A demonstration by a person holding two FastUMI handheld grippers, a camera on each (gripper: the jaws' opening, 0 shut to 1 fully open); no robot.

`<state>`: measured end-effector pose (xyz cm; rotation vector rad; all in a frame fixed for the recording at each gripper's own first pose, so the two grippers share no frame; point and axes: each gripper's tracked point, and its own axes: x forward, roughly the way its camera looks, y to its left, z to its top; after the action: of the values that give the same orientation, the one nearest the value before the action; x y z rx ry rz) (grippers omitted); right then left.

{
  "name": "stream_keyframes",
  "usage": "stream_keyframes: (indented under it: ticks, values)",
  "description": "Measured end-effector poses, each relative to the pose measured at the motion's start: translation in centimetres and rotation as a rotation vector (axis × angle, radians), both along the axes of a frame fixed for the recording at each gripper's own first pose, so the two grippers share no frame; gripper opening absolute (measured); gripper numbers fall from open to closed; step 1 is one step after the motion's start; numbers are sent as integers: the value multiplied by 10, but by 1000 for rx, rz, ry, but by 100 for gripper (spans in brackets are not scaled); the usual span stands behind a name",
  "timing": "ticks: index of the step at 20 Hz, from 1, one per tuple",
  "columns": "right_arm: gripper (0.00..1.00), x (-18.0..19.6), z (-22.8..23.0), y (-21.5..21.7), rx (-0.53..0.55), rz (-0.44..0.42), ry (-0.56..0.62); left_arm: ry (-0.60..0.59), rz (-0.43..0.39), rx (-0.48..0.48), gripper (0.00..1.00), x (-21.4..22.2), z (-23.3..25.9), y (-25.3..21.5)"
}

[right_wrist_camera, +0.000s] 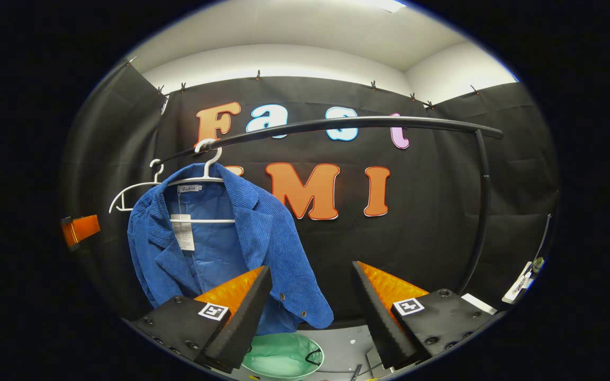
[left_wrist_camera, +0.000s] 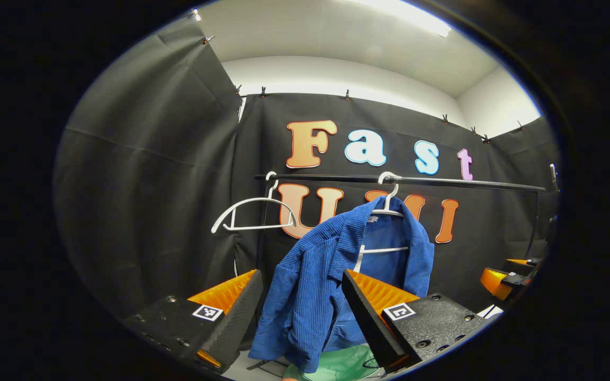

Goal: Grasp the clothes on the hanger with both hands and then place them into the laundry hamper below.

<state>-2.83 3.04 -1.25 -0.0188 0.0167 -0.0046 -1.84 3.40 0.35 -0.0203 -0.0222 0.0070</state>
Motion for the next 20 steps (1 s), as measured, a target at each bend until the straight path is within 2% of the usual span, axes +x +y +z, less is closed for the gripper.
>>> stream_keyframes:
  ticks: [1,2,6,7,9,10,11,12,15,16,17,20]
  values:
    - [98,2,1,-2,0,5,-1,2,3,0,93,1,1,-2]
    - [98,5,3,-5,0,7,-6,-1,4,-5,97,3,2,-6]
    - [98,25,12,-20,0,33,-17,-26,41,-28,93,13,8,-20]
    - [89,30,12,-22,3,49,-14,-25,43,-27,95,16,9,-26]
    - [89,44,15,-25,6,77,-19,-30,60,-14,95,20,10,-33]
    - [90,51,13,-26,8,94,-16,-30,73,-9,95,21,8,-37]
    - [100,58,10,-25,13,117,-11,-26,86,-7,95,21,6,-41]
    - [90,65,6,-21,18,143,-5,-18,98,-6,95,20,1,-44]
    - [90,84,-6,-7,32,219,11,2,131,-6,93,21,-10,-50]
    - [90,90,-10,0,35,243,15,9,139,-4,98,22,-15,-51]
    - [90,95,-13,8,38,265,21,19,149,-2,93,24,-18,-52]
    - [90,109,-16,36,41,329,10,20,170,9,93,32,-22,-54]
